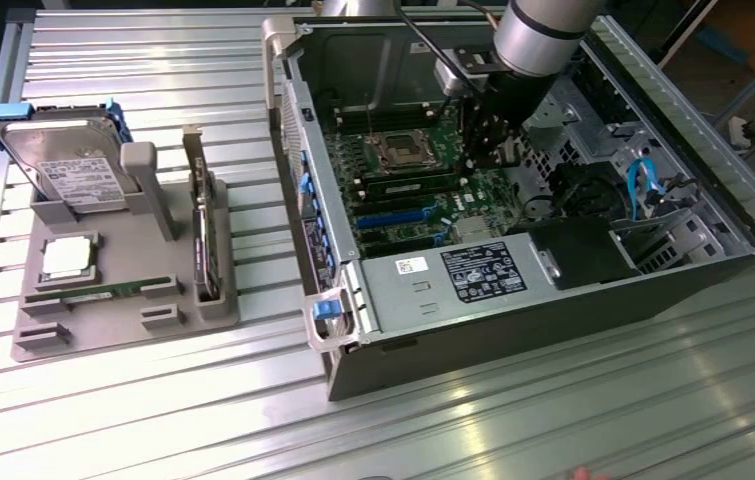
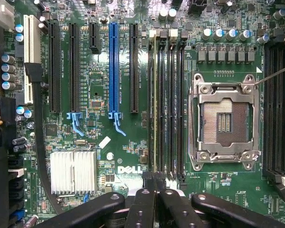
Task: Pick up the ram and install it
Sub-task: 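Press down the ram until it locks into place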
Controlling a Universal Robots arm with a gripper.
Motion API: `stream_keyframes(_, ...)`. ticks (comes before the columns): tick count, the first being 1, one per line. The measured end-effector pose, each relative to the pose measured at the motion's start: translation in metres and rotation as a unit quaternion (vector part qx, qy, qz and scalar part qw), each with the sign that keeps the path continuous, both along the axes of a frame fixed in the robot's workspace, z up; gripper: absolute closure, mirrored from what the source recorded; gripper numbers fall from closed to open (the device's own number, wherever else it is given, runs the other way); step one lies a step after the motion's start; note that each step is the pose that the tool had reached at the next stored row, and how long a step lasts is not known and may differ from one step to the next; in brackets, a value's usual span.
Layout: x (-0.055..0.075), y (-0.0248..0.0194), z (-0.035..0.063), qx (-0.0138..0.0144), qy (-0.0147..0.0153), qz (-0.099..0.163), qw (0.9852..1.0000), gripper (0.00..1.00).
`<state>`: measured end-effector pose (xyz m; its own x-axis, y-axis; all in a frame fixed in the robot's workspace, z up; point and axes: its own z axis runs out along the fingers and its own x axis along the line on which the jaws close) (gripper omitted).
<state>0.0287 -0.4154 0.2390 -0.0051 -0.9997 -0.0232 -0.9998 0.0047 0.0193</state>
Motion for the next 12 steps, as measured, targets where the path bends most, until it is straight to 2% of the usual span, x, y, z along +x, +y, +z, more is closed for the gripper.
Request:
stream_keyframes(9,0.0000,0.0000,-0.0026,-0.0004,0.0000,0.000,1.0000,0.89)
stream_keyframes(12,0.0000,0.0021,-0.0031,-0.0003,-0.0001,0.000,1.0000,0.89)
